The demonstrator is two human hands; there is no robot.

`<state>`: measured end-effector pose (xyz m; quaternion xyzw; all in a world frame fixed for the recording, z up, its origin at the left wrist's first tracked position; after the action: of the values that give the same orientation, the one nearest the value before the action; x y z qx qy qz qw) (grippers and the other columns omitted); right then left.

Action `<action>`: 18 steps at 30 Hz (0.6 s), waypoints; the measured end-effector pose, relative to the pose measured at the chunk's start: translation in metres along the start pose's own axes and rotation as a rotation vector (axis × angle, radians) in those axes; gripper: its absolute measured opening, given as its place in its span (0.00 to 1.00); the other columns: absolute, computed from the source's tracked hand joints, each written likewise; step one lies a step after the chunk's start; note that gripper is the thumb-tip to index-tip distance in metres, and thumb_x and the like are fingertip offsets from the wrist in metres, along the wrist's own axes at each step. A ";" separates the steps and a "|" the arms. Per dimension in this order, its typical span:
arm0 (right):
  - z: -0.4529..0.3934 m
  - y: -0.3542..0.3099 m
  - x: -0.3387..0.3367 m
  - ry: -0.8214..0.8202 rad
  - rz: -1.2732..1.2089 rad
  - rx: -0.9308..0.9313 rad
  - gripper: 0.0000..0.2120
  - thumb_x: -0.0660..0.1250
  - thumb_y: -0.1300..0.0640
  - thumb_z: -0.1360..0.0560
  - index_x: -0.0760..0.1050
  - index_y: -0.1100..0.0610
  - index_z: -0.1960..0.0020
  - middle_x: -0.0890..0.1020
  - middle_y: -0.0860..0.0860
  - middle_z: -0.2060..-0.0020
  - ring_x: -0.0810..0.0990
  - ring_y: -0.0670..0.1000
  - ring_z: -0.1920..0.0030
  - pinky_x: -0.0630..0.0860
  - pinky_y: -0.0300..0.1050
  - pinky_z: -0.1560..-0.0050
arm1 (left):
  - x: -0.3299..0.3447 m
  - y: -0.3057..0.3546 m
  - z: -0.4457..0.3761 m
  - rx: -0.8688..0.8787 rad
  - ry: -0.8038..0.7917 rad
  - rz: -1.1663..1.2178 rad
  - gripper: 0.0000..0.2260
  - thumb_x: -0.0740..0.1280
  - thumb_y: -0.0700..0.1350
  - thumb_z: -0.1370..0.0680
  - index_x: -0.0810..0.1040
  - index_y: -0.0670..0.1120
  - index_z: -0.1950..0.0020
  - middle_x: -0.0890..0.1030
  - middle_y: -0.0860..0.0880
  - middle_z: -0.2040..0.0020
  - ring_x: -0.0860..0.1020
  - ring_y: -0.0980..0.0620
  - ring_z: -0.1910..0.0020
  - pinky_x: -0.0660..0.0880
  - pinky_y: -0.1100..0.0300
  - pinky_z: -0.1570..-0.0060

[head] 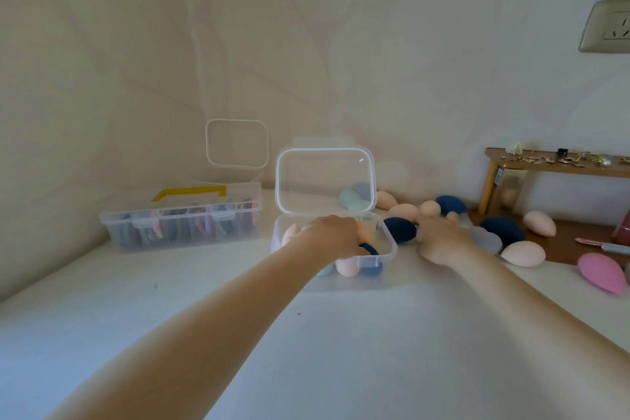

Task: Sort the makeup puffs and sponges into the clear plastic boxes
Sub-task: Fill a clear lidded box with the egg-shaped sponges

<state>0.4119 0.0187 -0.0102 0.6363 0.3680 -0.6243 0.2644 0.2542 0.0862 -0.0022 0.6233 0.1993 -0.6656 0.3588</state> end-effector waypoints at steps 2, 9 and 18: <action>-0.002 0.004 -0.005 0.100 -0.039 0.019 0.18 0.53 0.63 0.22 0.66 0.55 0.33 0.70 0.58 0.39 0.66 0.60 0.38 0.68 0.49 0.50 | -0.001 0.001 0.000 0.010 0.019 -0.005 0.14 0.63 0.52 0.26 0.74 0.46 0.46 0.76 0.48 0.53 0.75 0.46 0.52 0.72 0.55 0.45; 0.018 -0.001 -0.067 0.345 -0.395 -0.035 0.08 0.62 0.53 0.24 0.72 0.59 0.54 0.76 0.53 0.61 0.73 0.55 0.56 0.66 0.43 0.64 | 0.002 -0.001 -0.002 -0.013 -0.018 0.028 0.16 0.64 0.56 0.28 0.73 0.45 0.49 0.76 0.48 0.54 0.75 0.47 0.53 0.72 0.52 0.42; 0.062 -0.107 -0.038 -0.591 -1.138 -0.066 0.11 0.55 0.55 0.26 0.70 0.62 0.61 0.79 0.59 0.73 0.77 0.54 0.73 0.76 0.46 0.58 | -0.016 0.000 0.025 0.008 0.020 0.043 0.13 0.61 0.56 0.24 0.74 0.48 0.46 0.73 0.52 0.59 0.71 0.49 0.54 0.66 0.60 0.54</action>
<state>0.2912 0.0275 0.0352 0.1340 0.5788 -0.8044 0.0016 0.2365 0.0715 0.0171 0.6357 0.1866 -0.6521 0.3685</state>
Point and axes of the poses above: each hand's wrist, its own z-axis away from the middle knuckle, its own x-axis out of the palm, y = z × x, the point moved 9 cm from there along -z, towards the middle knuckle
